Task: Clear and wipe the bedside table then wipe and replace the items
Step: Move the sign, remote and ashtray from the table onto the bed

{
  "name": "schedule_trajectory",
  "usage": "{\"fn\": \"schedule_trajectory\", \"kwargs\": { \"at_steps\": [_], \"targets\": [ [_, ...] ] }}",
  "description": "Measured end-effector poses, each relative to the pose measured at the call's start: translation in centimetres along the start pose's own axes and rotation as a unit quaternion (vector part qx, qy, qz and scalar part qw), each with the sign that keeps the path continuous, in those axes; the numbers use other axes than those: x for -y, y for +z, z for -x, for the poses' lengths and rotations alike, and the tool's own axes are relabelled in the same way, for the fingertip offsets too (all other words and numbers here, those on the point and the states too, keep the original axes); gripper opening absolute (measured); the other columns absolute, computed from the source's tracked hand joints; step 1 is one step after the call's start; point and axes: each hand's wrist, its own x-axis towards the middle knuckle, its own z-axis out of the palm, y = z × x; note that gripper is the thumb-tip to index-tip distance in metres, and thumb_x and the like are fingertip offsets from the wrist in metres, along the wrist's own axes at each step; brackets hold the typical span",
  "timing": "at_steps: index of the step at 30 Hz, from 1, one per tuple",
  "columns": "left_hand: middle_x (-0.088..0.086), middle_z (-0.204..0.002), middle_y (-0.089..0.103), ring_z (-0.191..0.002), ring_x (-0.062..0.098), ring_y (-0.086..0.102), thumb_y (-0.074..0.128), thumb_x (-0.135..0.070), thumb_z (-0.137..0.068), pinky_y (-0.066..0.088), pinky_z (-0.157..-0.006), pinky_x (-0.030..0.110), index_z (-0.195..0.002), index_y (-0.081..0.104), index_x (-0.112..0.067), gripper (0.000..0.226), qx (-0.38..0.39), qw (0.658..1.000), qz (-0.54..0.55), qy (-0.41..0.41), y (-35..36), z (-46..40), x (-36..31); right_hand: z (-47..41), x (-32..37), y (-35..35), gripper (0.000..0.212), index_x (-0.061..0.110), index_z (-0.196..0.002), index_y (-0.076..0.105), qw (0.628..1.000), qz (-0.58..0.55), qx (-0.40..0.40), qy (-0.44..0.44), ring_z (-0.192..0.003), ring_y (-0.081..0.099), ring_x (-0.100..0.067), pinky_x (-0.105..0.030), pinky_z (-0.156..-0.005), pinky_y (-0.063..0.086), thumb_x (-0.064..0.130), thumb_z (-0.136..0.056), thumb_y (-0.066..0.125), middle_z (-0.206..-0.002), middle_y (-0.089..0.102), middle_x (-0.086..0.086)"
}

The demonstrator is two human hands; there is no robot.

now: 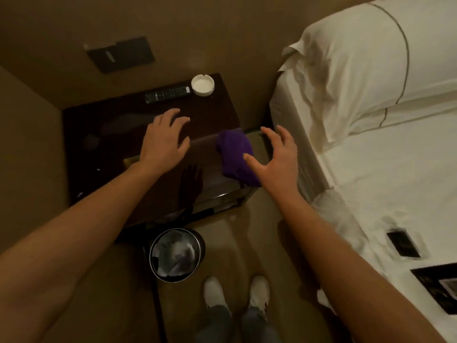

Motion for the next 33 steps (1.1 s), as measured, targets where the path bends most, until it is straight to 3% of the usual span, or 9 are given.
{"fn": "schedule_trajectory", "kwargs": {
  "at_steps": [8,22,33],
  "targets": [
    [0.011,-0.156,0.039,-0.141,0.034,0.04,0.062,-0.031,-0.095,0.039,-0.111,0.05,-0.143,0.05,-0.018,0.051,-0.032,0.998,0.008,-0.051,-1.0,-3.6,6.2,-7.5,4.9,6.8,0.071,0.037,-0.145,0.049,0.996,0.0,0.059,-0.065,-0.146,0.035,-0.025,-0.048,-0.117,0.039,0.052,-0.082,0.077,-0.159,0.037,-0.003],
    [0.007,-0.157,0.039,-0.142,0.03,0.038,0.059,-0.033,-0.096,0.038,-0.112,0.047,-0.144,0.05,-0.019,0.05,-0.025,0.993,0.018,-0.11,2.1,-12.6,13.3,-21.9,8.1,17.5,0.072,0.03,-0.144,0.053,0.981,0.039,0.15,-0.117,-0.146,0.035,-0.029,-0.051,-0.117,0.038,0.045,-0.08,0.081,-0.159,0.038,-0.008],
    [0.005,-0.161,0.036,-0.153,0.03,0.023,0.055,-0.031,-0.1,0.023,-0.121,0.047,-0.149,0.047,-0.021,0.05,0.019,0.995,0.005,-0.099,5.5,-19.2,16.4,-31.1,6.9,22.9,0.075,0.028,-0.149,0.047,0.967,0.141,0.184,-0.106,-0.148,0.031,-0.035,-0.055,-0.115,0.035,0.052,-0.083,0.076,-0.161,0.035,-0.013]
  ]
}}
